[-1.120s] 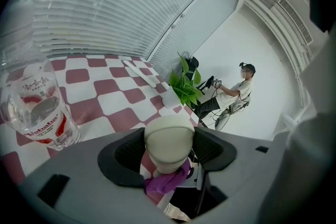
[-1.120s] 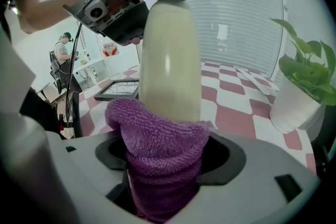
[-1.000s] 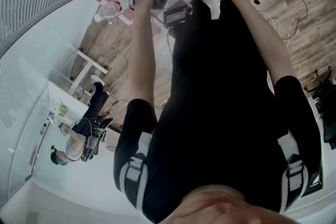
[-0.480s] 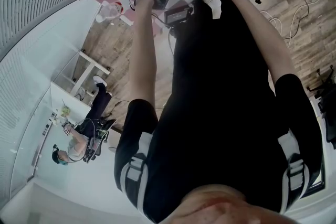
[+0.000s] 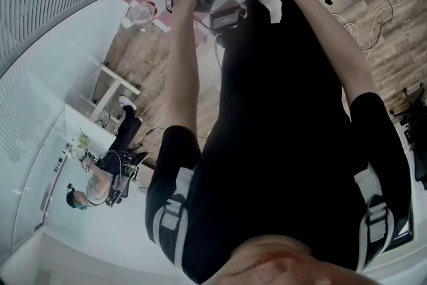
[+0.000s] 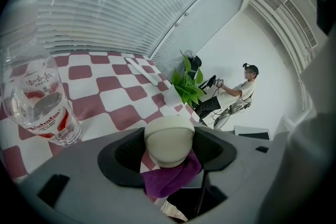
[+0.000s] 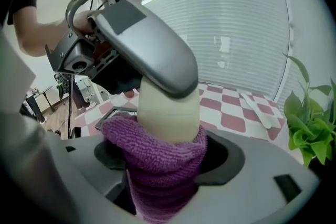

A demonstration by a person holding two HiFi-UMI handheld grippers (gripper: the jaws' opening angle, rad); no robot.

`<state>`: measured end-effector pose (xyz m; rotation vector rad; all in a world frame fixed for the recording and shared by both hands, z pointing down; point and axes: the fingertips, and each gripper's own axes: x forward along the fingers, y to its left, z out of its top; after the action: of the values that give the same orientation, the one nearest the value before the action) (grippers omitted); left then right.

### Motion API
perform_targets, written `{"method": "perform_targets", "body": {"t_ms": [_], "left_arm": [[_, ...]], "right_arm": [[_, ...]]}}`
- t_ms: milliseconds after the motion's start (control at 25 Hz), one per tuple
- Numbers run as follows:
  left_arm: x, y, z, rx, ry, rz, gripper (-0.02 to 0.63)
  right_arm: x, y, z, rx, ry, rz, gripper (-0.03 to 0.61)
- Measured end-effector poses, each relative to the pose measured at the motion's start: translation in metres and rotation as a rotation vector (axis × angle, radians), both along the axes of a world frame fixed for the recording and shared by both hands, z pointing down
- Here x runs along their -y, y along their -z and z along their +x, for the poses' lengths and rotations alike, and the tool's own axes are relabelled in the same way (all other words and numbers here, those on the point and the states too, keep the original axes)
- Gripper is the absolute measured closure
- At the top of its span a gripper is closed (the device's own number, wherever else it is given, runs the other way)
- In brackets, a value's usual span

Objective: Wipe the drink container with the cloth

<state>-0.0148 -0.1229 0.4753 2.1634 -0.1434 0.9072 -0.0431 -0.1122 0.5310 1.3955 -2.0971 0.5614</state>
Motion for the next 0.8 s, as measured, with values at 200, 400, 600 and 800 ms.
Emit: {"method": "perform_targets", "body": {"t_ms": [200, 400, 600, 800], "left_arm": [[0.000, 0.000, 0.000, 0.004, 0.003, 0.002, 0.311], [0.000, -0.001, 0.000, 0.007, 0.002, 0.005, 0.311], [0.001, -0.001, 0.002, 0.025, 0.006, -0.009, 0.311], [0.001, -0.002, 0.002, 0.038, 0.021, -0.032, 0.311]], "right_arm": [[0.010, 0.015, -0.003, 0.000, -0.002, 0.033, 0.225], [0.018, 0.026, -0.003, -0.011, -0.023, 0.058, 0.225], [0.021, 0.028, 0.001, -0.064, -0.089, 0.121, 0.225], [0.019, 0.021, 0.004, -0.126, -0.142, 0.187, 0.225]]}}
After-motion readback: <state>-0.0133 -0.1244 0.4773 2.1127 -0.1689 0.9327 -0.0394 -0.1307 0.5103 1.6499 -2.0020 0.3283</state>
